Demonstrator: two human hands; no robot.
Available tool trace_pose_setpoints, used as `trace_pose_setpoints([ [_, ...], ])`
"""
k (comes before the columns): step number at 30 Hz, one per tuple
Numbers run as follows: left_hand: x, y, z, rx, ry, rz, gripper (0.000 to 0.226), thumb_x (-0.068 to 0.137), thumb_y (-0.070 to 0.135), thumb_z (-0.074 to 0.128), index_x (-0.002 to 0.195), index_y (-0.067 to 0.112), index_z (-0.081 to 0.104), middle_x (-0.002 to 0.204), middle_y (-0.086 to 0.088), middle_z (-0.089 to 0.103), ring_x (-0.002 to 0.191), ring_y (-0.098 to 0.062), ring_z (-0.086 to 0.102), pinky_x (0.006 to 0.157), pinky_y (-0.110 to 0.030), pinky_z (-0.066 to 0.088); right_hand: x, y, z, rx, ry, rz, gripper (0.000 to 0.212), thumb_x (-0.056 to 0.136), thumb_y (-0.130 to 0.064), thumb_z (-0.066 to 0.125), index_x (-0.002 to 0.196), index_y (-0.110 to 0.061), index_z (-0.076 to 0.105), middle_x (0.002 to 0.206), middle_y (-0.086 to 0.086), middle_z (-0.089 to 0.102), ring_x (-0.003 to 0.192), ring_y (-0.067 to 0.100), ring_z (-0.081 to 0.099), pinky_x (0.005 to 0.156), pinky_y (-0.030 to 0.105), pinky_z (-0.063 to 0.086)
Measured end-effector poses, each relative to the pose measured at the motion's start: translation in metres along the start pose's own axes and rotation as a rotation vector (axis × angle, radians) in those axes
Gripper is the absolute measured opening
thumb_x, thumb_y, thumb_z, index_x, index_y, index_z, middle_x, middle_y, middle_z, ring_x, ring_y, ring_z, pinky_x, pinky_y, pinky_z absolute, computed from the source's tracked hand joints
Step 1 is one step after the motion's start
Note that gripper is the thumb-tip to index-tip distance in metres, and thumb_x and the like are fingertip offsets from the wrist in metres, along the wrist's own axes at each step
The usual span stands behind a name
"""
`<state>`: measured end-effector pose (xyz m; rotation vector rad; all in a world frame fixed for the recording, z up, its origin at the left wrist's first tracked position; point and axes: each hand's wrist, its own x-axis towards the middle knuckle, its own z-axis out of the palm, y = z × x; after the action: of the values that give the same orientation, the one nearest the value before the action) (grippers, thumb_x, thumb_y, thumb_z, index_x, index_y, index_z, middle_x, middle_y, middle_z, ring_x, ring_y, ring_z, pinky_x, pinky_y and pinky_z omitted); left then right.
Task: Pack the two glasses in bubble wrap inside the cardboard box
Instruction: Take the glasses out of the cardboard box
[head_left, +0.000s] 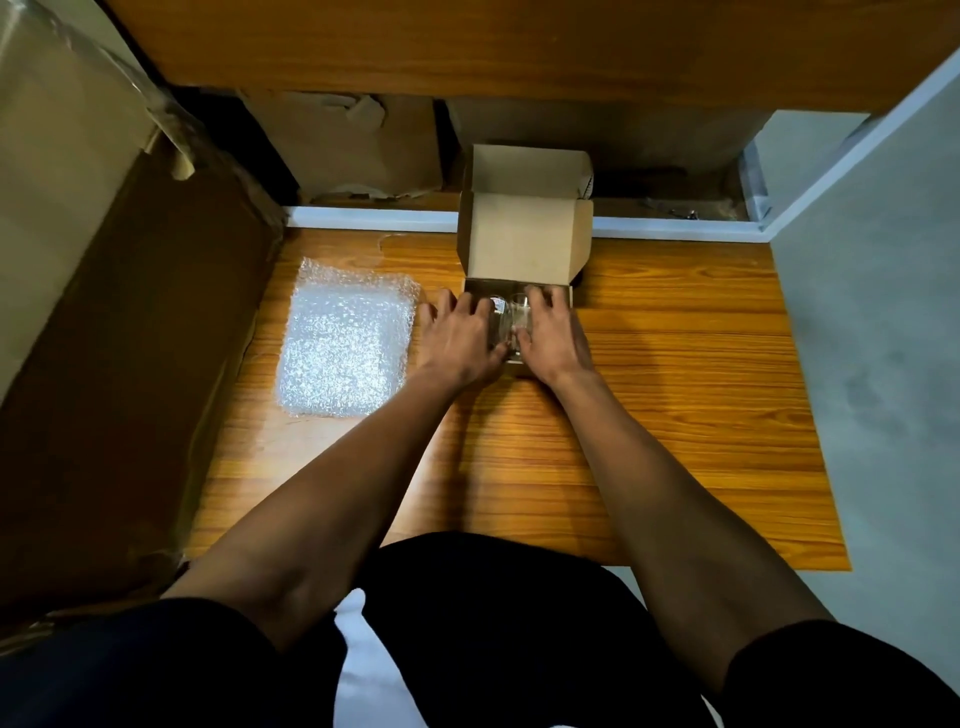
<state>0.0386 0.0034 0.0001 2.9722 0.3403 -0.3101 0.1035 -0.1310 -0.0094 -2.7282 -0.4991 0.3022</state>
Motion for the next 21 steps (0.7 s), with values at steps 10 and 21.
trace_pose_setpoints([
  [10, 0.016, -0.001, -0.004, 0.07, -0.087, -0.006, 0.084, 0.087, 0.077, 0.052, 0.147, 0.019, 0.04, 0.133, -0.008, 0.067, 0.142, -0.035, 0.038, 0.113, -0.058, 0.024, 0.017, -0.01, -0.003, 0.091, -0.1, 0.172, 0.069, 0.091, -0.02, 0.077, 0.147, -0.02, 0.036, 0.14, 0.017, 0.044, 0.123, 0.034, 0.055, 0.091, 0.04, 0.054],
  [21, 0.016, 0.013, -0.009, -0.054, -0.028, -0.073, 0.072, 0.09, 0.058, 0.064, 0.143, 0.015, 0.041, 0.131, -0.015, 0.067, 0.144, -0.038, 0.034, 0.12, -0.064, 0.017, 0.001, -0.012, -0.019, 0.167, 0.062, 0.065, 0.069, 0.079, -0.022, 0.087, 0.132, -0.017, 0.043, 0.131, 0.015, 0.053, 0.108, 0.028, 0.06, 0.074, 0.029, 0.049],
])
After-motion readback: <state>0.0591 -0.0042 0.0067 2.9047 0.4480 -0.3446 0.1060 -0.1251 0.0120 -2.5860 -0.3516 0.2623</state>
